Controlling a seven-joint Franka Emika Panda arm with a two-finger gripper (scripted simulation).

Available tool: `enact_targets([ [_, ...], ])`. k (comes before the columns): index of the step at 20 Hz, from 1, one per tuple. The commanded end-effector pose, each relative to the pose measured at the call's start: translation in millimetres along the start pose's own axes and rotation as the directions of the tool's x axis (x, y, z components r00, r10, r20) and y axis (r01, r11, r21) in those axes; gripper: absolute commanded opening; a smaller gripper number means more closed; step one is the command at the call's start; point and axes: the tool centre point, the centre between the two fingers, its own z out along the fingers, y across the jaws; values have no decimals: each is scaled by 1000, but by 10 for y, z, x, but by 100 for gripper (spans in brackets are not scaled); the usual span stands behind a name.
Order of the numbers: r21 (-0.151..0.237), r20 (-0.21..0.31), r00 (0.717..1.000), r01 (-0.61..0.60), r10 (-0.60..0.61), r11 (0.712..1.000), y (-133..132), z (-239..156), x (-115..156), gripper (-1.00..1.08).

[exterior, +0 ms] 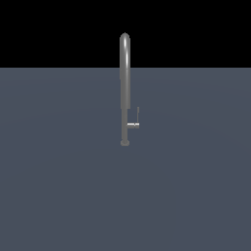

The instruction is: Turn on the faucet by rotating a designated handle.

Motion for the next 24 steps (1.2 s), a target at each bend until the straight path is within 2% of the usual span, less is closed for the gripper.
enact_targets([
  [1,0,0,1000,0,0,1000,0,0,0,-100],
  [7,11,12,1000,-12,12,1000,-1,8,48,-100],
  [13,44,48,998,-48,46,998,-3,35,193,-100],
  [18,87,99,991,-100,91,991,2,80,391,-100],
  [24,152,187,969,-188,159,970,25,175,709,-100],
])
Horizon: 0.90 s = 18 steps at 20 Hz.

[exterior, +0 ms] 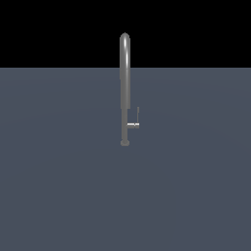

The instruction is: Turn on the faucet by rotating a designated handle.

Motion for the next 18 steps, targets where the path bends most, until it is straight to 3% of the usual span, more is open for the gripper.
enact_targets([
  [1,33,36,999,-36,35,999,-3,25,146,-100],
  [10,146,177,972,-178,151,973,22,159,676,-100],
  [18,230,317,918,-317,237,920,87,349,1145,-100],
])
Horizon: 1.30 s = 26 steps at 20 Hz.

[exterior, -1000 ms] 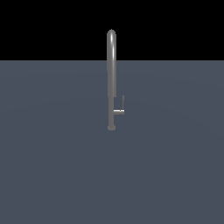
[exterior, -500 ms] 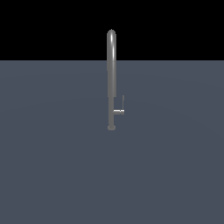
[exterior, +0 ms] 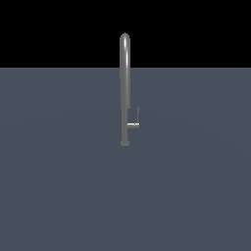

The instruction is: Turn on the faucet by rotating a designated handle.

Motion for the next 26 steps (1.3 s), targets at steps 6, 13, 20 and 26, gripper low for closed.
enact_targets([
  [6,111,127,986,-125,111,986,7,96,490,-100],
  [13,203,261,944,-257,201,945,57,251,952,-100],
  [20,278,412,869,-406,274,871,146,488,1422,-100],
  [26,321,555,770,-548,315,773,253,784,1828,-100],
])
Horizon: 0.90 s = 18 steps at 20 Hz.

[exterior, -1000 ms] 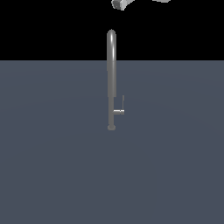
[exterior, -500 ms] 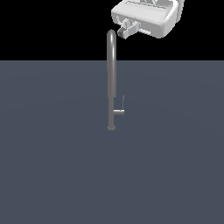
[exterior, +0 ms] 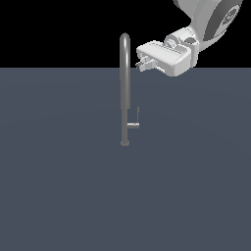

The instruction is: Turn on the faucet by rotating a designated handle.

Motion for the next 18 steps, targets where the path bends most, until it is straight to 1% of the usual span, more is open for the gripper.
enact_targets([
  [1,55,59,997,-57,54,997,-3,34,226,-100],
  [5,133,156,979,-154,132,979,14,121,577,-100],
  [9,193,244,951,-242,192,951,46,229,873,-100],
  [14,241,329,913,-327,240,914,89,363,1144,-100],
  [18,262,373,890,-372,262,891,115,445,1279,-100],
])
